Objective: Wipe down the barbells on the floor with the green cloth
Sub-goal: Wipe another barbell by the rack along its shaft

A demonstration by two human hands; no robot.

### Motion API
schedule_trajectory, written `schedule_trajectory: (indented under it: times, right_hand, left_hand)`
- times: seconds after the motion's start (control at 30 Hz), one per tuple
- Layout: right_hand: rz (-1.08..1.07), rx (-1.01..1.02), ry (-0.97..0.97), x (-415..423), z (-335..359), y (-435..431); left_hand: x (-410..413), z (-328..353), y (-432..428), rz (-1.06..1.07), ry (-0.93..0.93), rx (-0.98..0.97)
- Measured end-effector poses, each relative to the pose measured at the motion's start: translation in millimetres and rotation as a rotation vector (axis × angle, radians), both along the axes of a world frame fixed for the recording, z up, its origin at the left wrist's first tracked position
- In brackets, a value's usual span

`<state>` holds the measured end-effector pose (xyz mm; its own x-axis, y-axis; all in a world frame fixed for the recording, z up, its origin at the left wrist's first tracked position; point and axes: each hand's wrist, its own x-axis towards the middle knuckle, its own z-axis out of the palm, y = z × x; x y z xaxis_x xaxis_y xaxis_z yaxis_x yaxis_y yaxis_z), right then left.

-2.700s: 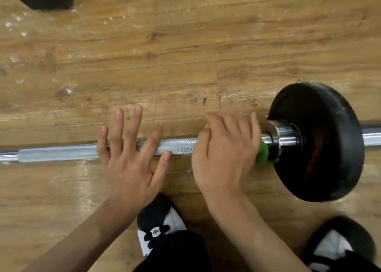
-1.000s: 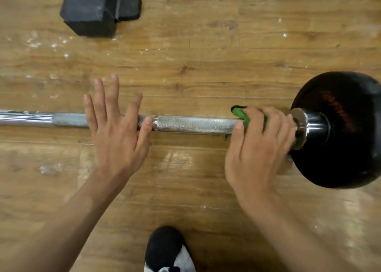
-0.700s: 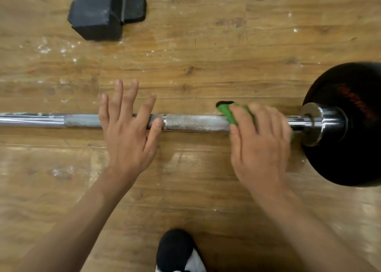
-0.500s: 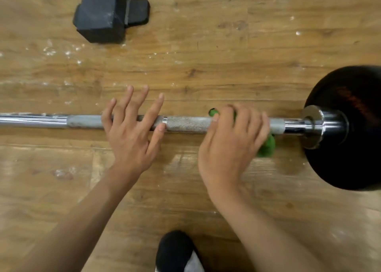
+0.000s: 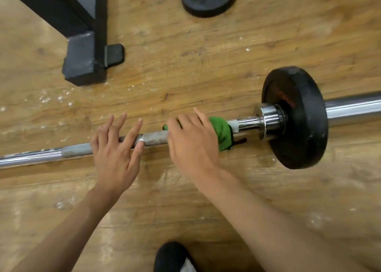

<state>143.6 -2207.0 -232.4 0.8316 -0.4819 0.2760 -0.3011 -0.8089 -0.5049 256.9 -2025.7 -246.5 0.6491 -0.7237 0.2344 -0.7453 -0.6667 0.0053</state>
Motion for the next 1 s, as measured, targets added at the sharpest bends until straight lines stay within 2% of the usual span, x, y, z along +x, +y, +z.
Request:
schedule_trajectory:
  times: [0.07,0.2,0.37,0.5,0.67,0.83,1.0]
  right_hand:
    - [0.004,-0.013,-0.063,-6,-6,-21]
    - [-0.338,0.001,-0.179,-29,-12,-55]
    - [-0.416,0.066,-0.116,-2,-3,-57]
    - [-0.317,0.099,-0.018,0,3,-67]
    - [-0.148,0.05,-0.079,-10,0,-80]
    - [-0.165,-0.074,-0.073,-12,-9,-71]
    - [-0.168,-0.111,-0.055,-20,-12,-64]
  left_hand:
    - [-2,5,-2,0.024,0.046,0.061]
    - [-6,15,-11,0.137,0.109,0.219]
    - [5,29,-22,0.152,0.276,0.334]
    - [15,39,-33,0.16,0.331,0.4]
    - [27,51,-42,0.16,0.444,0.456]
    - [48,52,-36,0.005,0.509,0.525]
    - [63,51,-22,-0.268,0.394,0.601]
